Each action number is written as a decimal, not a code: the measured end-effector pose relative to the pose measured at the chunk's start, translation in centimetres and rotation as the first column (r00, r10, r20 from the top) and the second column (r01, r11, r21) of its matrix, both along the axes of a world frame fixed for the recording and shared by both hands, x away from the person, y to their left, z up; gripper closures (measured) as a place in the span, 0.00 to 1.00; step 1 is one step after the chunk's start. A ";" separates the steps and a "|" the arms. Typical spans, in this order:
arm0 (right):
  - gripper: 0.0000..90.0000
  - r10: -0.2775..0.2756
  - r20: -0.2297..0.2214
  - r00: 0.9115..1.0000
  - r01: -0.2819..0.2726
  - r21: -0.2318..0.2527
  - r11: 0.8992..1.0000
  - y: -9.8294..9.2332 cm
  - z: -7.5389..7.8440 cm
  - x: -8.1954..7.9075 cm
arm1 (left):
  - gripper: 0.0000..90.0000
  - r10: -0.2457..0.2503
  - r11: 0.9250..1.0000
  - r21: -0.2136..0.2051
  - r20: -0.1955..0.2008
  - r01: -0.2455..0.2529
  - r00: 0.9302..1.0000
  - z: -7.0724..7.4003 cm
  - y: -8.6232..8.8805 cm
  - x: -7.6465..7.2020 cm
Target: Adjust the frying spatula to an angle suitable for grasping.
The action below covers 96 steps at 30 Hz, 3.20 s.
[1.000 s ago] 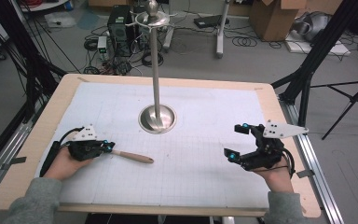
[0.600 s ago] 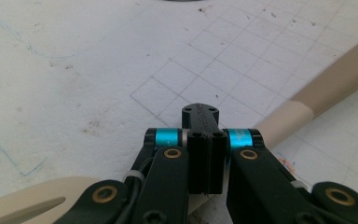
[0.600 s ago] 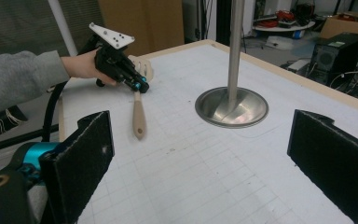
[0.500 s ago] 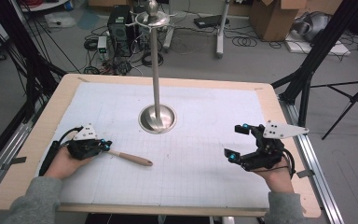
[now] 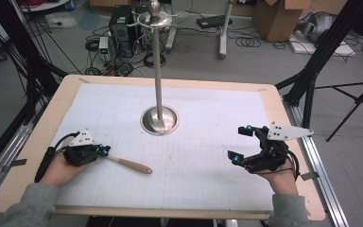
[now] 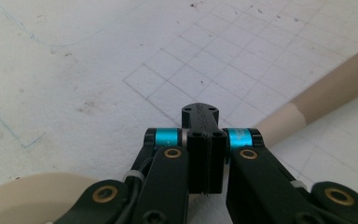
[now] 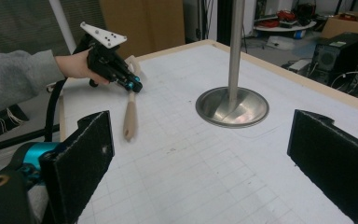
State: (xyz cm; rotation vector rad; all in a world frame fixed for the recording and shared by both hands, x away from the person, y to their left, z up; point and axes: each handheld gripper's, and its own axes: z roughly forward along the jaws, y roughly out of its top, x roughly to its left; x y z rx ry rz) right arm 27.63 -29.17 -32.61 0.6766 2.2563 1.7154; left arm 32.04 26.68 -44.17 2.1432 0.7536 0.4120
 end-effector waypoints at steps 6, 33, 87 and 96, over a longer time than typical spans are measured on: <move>0.07 0.002 0.001 1.000 -0.002 0.003 1.000 0.0 0.0 0.1 | 1.00 0.000 0.999 0.034 0.010 0.000 1.000 0.2 0.3 -1.1; 0.07 0.030 0.004 1.000 -0.030 0.017 0.999 0.8 0.1 1.1 | 1.00 -0.101 0.988 -0.111 0.079 0.109 0.992 1.5 1.4 -5.0; 0.07 0.046 -0.007 0.999 -0.046 -0.011 0.999 1.6 -0.1 1.5 | 1.00 -0.381 0.924 0.022 0.026 0.381 0.924 -0.5 -7.1 -6.9; 0.07 0.045 -0.012 0.999 -0.045 -0.019 0.999 1.8 -0.2 1.6 | 1.00 -0.358 0.934 0.002 0.014 0.358 0.934 -0.5 -7.1 -5.8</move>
